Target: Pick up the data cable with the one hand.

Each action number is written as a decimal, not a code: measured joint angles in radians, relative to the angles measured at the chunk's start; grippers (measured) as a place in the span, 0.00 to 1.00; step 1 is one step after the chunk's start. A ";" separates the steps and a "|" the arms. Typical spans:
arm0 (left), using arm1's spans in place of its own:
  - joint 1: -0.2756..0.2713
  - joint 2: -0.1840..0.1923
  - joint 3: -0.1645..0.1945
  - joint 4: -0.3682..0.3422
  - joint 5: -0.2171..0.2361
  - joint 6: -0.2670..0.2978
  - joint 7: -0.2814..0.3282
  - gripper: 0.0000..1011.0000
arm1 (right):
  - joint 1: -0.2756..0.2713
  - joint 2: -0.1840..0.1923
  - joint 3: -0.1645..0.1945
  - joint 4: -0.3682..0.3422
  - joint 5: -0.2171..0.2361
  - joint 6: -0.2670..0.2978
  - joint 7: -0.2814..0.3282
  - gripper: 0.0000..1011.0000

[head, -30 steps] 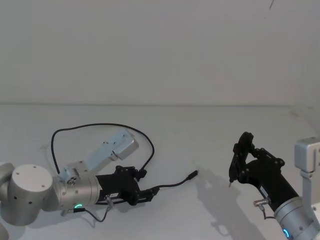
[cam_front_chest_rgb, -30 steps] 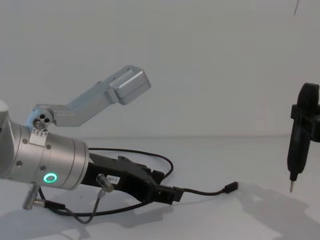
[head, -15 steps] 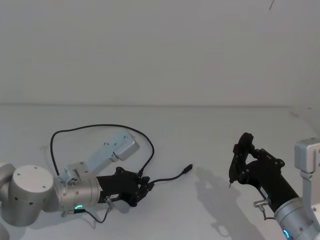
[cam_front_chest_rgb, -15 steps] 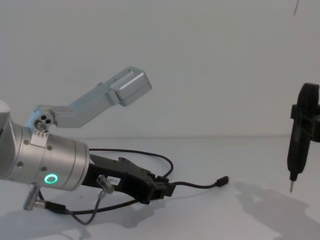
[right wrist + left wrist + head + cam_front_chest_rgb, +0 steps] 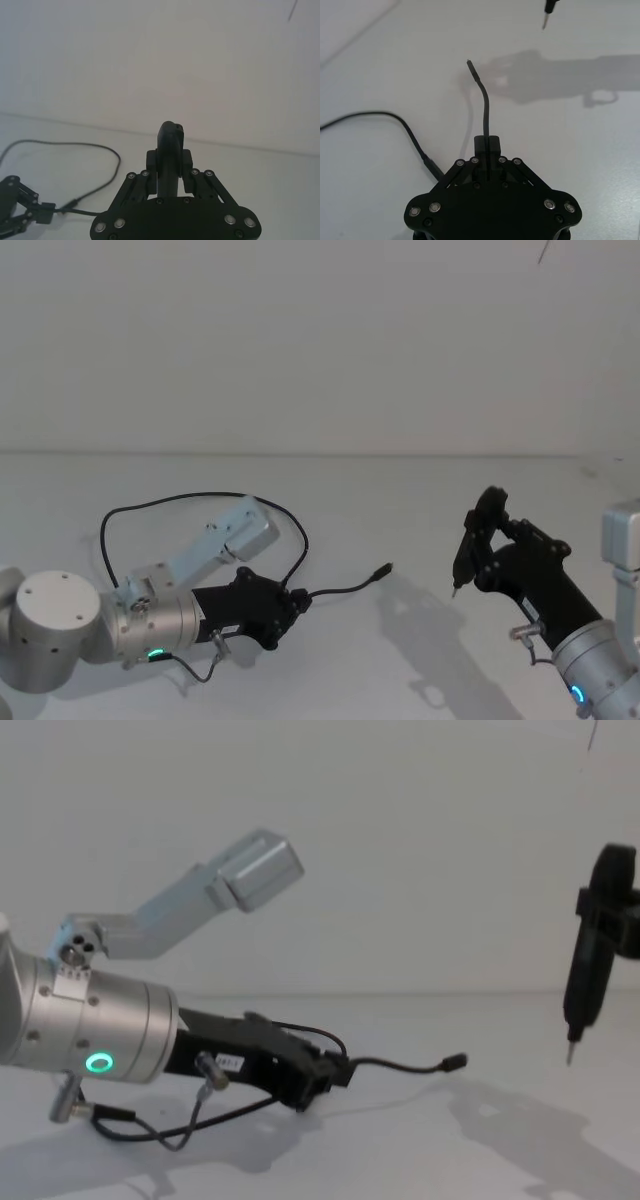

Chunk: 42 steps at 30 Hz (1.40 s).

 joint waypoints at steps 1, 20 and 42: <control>0.000 0.002 -0.002 -0.004 0.000 -0.007 -0.002 0.03 | 0.001 0.000 0.001 -0.002 0.004 0.001 0.004 0.28; 0.029 0.089 -0.055 -0.131 -0.036 -0.105 -0.039 0.03 | 0.091 -0.015 0.003 -0.011 0.058 0.039 0.089 0.28; 0.039 0.117 -0.072 -0.172 -0.052 -0.126 -0.046 0.03 | 0.197 -0.027 -0.013 0.050 0.061 0.038 0.144 0.28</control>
